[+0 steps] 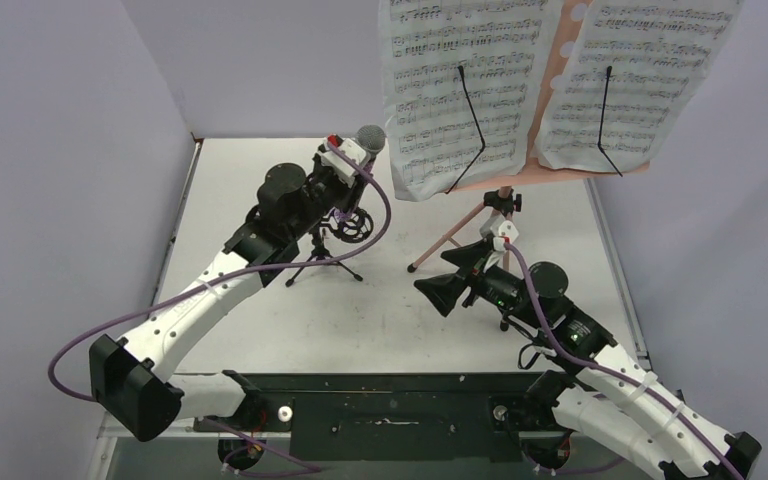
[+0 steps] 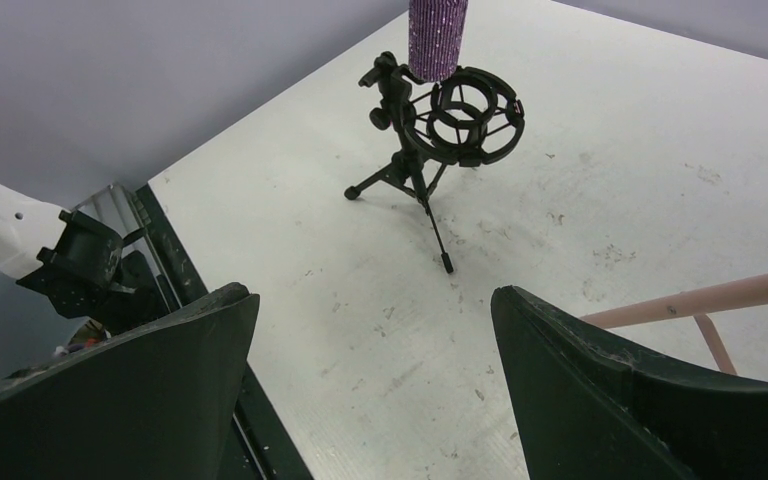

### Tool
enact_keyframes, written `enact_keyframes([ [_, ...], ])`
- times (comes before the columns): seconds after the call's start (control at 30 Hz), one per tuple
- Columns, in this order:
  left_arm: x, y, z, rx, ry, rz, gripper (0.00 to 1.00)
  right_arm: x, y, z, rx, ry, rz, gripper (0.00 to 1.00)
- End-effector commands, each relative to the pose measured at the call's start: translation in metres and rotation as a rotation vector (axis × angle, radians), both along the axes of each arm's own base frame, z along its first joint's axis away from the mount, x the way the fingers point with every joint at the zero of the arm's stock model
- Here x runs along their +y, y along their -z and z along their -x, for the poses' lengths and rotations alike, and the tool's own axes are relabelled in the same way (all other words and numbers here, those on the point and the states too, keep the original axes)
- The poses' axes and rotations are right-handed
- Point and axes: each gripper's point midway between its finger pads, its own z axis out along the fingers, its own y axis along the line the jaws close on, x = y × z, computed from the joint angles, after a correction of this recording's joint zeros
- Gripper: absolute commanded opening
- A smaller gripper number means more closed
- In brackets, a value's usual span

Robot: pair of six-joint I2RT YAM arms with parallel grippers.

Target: Set up the instrument practice props

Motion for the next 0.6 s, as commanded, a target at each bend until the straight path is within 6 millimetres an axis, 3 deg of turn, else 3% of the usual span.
enact_keyframes([
  [0.0,-0.008,-0.023,0.001,-0.086,0.036,-0.051,0.00,-0.003,-0.007,0.000,-0.039,0.011,-0.018,0.90],
  [0.17,-0.018,-0.018,0.002,-0.088,0.064,-0.070,0.00,-0.004,-0.008,0.000,-0.046,0.014,-0.018,0.90],
  [0.57,-0.037,-0.026,0.006,-0.141,0.084,-0.053,0.00,-0.005,-0.005,0.000,-0.039,0.017,-0.016,0.90],
])
